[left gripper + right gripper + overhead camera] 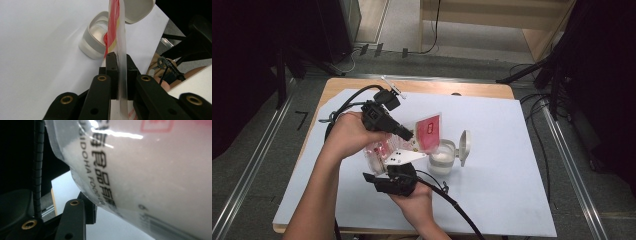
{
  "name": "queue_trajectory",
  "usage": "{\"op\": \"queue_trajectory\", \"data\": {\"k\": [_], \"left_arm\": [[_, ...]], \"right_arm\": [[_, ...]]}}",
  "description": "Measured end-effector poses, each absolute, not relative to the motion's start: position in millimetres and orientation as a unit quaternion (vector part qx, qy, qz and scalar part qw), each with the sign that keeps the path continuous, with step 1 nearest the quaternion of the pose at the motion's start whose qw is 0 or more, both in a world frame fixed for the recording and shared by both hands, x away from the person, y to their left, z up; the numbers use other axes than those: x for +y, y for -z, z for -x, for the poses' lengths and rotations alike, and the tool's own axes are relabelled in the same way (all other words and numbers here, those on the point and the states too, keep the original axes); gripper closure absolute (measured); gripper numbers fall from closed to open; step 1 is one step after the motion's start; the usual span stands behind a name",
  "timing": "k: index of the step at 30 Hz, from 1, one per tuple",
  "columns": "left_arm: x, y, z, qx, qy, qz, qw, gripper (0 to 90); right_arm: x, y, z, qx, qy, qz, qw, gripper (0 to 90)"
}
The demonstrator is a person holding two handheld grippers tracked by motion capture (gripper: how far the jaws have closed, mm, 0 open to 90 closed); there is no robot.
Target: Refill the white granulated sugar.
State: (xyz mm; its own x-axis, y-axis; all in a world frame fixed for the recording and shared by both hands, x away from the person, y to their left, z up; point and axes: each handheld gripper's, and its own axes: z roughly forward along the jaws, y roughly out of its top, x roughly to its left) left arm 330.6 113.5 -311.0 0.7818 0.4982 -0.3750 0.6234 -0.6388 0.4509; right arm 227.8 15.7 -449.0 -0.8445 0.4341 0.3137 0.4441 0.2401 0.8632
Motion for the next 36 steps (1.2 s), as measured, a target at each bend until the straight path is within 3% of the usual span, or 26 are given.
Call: {"op": "queue_trajectory", "data": {"k": [27,36], "left_arm": [[105.6,333.6,-344.5,0.304,0.122,-0.894,0.305,86.1],[113.9,338.0,-347.8,0.31,0.14,-0.889,0.306,90.0]], "right_arm": [[8.9,469.0,-235.9,-0.807,0.523,0.274,0.002,59.0],[9.7,473.6,-235.6,-0.813,0.514,0.273,0.003,58.7]]}}
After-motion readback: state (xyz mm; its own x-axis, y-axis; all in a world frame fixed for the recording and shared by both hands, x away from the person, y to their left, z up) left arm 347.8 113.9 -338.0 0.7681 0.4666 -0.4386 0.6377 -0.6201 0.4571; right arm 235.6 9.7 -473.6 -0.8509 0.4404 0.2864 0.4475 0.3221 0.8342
